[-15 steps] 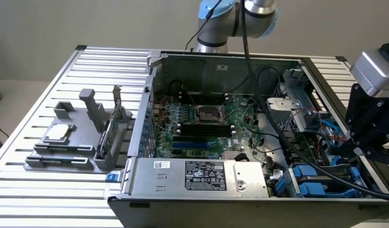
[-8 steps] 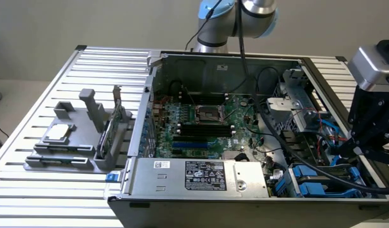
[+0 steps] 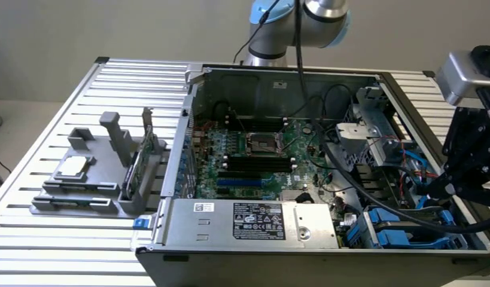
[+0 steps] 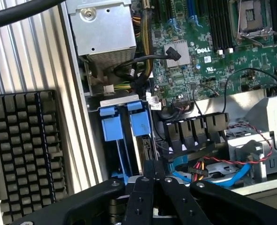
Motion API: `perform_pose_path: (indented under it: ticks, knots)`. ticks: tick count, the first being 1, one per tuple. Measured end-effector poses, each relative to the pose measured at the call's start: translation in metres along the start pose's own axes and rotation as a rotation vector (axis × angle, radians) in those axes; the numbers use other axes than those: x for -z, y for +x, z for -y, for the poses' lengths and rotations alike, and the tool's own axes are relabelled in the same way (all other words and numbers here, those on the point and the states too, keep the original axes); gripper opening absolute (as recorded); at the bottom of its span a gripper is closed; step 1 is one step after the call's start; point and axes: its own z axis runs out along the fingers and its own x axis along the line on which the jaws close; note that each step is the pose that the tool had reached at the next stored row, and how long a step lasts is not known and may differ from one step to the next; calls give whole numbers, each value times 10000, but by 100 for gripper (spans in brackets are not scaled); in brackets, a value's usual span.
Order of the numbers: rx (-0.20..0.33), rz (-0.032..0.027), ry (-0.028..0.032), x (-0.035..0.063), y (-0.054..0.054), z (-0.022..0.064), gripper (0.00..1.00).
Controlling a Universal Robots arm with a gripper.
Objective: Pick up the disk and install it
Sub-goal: 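Insert the first disk wire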
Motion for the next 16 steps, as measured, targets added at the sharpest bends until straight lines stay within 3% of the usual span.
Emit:
perform_pose_path:
  ticks: [16]
  knots:
    - [-2400, 30, 198, 0, 0, 0, 11]
